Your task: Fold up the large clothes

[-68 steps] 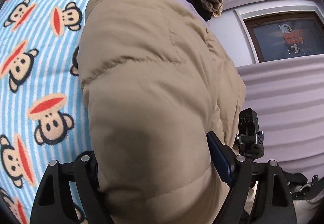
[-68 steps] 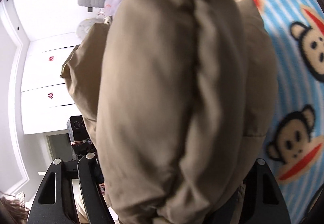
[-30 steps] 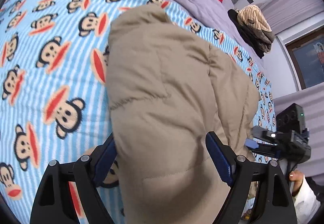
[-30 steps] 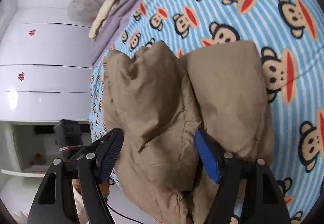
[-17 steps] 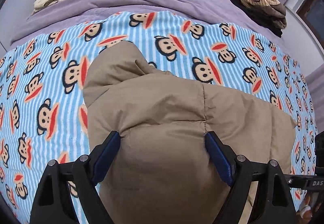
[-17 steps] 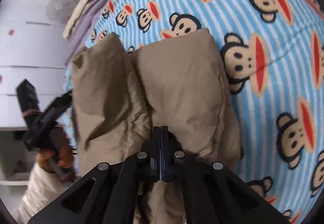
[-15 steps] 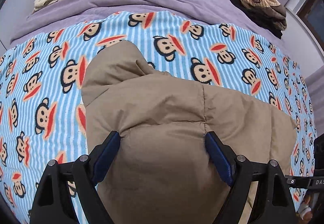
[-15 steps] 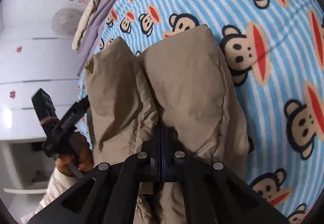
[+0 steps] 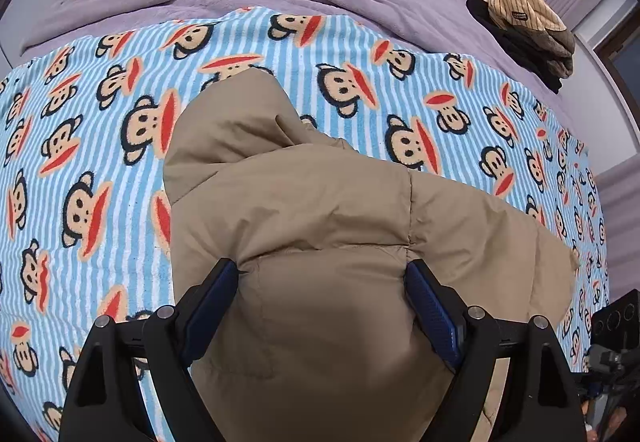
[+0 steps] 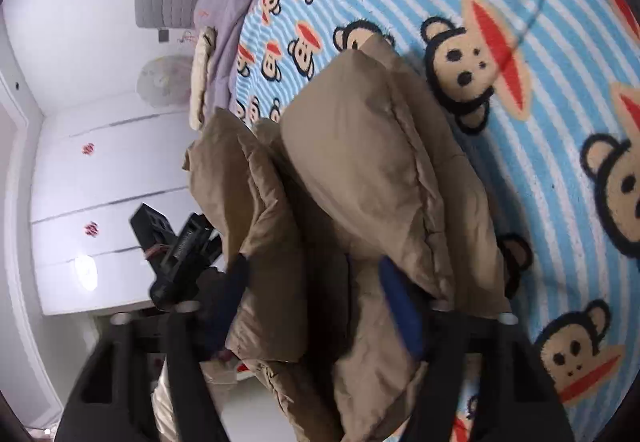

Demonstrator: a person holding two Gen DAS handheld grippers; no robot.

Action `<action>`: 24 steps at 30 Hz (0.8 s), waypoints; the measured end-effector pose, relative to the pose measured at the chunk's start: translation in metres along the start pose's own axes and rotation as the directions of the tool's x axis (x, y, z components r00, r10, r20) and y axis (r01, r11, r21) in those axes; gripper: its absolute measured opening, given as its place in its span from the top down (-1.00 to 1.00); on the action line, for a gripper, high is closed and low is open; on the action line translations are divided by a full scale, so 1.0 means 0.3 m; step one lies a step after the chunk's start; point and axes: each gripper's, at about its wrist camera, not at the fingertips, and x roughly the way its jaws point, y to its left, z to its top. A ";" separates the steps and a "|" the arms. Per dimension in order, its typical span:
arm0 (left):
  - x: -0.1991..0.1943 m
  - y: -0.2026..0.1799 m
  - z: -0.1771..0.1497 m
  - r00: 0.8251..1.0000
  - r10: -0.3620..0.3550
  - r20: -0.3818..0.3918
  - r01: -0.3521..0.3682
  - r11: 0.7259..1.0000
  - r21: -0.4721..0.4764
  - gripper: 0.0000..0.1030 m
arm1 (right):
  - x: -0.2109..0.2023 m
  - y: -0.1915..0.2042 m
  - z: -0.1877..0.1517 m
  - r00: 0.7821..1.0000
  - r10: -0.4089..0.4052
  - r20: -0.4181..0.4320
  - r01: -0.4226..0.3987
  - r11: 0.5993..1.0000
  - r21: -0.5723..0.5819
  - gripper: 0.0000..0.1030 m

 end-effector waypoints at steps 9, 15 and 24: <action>0.002 -0.060 0.010 0.998 0.067 -0.009 -0.067 0.997 0.037 -0.67 | 0.139 0.167 -0.023 0.978 -0.194 -0.077 0.174 0.962 -0.208 0.76; 0.060 -0.209 -0.028 0.991 0.131 0.014 -0.131 0.977 0.167 -0.81 | 0.077 0.113 -0.078 0.855 -0.514 0.075 0.505 0.790 -0.347 0.81; -0.041 -0.203 -0.073 0.988 0.154 0.014 -0.154 0.970 0.189 -0.82 | 0.028 0.031 -0.103 0.872 -0.488 0.041 0.482 0.840 -0.249 0.86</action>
